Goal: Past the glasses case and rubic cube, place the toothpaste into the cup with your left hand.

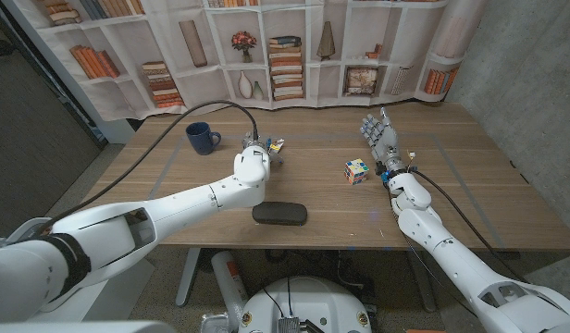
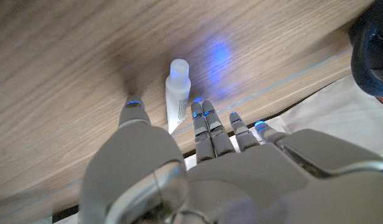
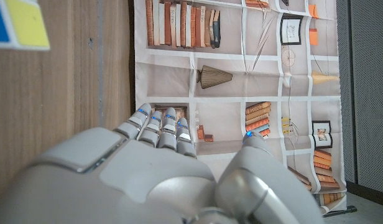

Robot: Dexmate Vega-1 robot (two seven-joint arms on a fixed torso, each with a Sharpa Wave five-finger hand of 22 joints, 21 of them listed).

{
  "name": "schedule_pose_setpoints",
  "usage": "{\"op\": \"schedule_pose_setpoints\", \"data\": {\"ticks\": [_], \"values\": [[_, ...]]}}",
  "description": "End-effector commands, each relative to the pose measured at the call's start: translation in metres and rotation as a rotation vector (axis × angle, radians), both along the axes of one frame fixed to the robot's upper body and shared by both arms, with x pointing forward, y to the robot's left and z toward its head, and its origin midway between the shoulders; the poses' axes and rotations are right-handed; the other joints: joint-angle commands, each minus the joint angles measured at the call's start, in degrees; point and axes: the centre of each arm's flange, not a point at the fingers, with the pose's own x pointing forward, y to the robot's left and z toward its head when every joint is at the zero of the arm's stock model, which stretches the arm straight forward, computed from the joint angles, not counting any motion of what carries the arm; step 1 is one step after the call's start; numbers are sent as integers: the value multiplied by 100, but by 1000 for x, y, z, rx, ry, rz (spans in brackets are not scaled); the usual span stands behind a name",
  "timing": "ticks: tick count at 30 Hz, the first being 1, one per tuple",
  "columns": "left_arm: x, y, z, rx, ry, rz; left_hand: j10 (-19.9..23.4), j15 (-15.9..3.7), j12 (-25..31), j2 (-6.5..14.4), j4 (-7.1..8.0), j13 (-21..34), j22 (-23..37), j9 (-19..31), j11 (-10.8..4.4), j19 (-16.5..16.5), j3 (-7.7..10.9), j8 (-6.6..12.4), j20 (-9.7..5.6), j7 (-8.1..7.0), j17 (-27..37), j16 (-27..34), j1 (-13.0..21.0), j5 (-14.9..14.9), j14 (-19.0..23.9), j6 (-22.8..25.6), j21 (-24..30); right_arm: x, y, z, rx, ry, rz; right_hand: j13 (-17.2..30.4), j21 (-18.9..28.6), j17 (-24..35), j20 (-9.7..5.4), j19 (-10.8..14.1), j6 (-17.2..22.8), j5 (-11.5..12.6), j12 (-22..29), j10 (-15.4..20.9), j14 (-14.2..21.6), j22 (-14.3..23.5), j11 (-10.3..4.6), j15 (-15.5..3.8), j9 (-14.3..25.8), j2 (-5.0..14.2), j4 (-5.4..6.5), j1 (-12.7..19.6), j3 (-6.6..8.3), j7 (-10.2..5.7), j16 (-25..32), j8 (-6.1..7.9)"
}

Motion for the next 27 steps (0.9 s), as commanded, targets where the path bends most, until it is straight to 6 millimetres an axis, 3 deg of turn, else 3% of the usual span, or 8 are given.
{"op": "schedule_pose_setpoints", "data": {"ticks": [1, 11, 14, 19, 23, 27], "values": [[9, -2, -4, -2, 11, 5, 68, 14, -12, 31, -19, 34, 16, 27, 9, -264, -38, 8, 44, -3, 14, 8, 88, 32, 67, 74, 17, 5, -1, -5, 0, 16, 3, 10, -34, 32, 16, 32, 51, -22, -6, 17, 27, 8, -12, 5, 17, 49, -29, 40, 2, 10, 6, 27], [18, -8, -2, 0, -7, 3, 221, -59, -5, 165, -42, 34, 15, 28, -51, -177, 19, 19, 47, -41, 12, 22, 233, 52, 164, 224, 35, 10, -3, -6, 8, 29, -1, 10, -54, 32, 22, 32, 51, -23, -6, 19, 24, 9, 4, 12, 17, 51, -33, 39, -3, 8, 4, 27], [18, -10, -2, 11, -43, 1, 491, -147, 7, 387, -148, 32, 11, 26, -195, -33, 163, 48, 13, -143, 2, 29, 602, 57, 321, 494, 54, 11, -4, -6, 10, 30, 0, 10, -59, 32, 22, 33, 51, -23, -6, 19, 26, 9, -2, 11, 17, 52, -34, 38, -4, 10, 5, 26], [18, -10, -1, -12, -86, -3, 1100, -368, 13, 676, -349, 27, 4, 19, -295, 286, 453, 147, -86, -249, -18, 33, 1410, -59, 743, 1143, 78, 13, -3, -4, 12, 27, 0, 10, -67, 32, 24, 35, 49, -23, -10, 10, 25, 9, 5, 11, 17, 53, -36, 37, -7, 6, 4, 25], [18, -11, -1, -22, -92, -9, 1488, -451, 4, 767, -354, 27, 4, 12, -341, 489, 584, 202, -120, -311, -22, 32, 1775, -207, 1026, 1539, 93, 14, -3, -2, 12, 24, 0, 10, -73, 33, 20, 34, 48, -24, -11, 7, 22, 10, -1, 11, 17, 54, -36, 36, -8, 7, 3, 25], [20, -11, -3, -20, -91, -7, 1864, -571, -25, 858, -330, 25, 4, 6, -239, 668, 708, 251, -125, -341, -19, 37, 2058, -404, 1349, 1956, 93, 14, -4, -1, 11, 23, -2, 10, -81, 33, 17, 37, 49, -24, -12, 5, 23, 10, -1, 15, 17, 55, -37, 34, -11, 7, 4, 25]]}}
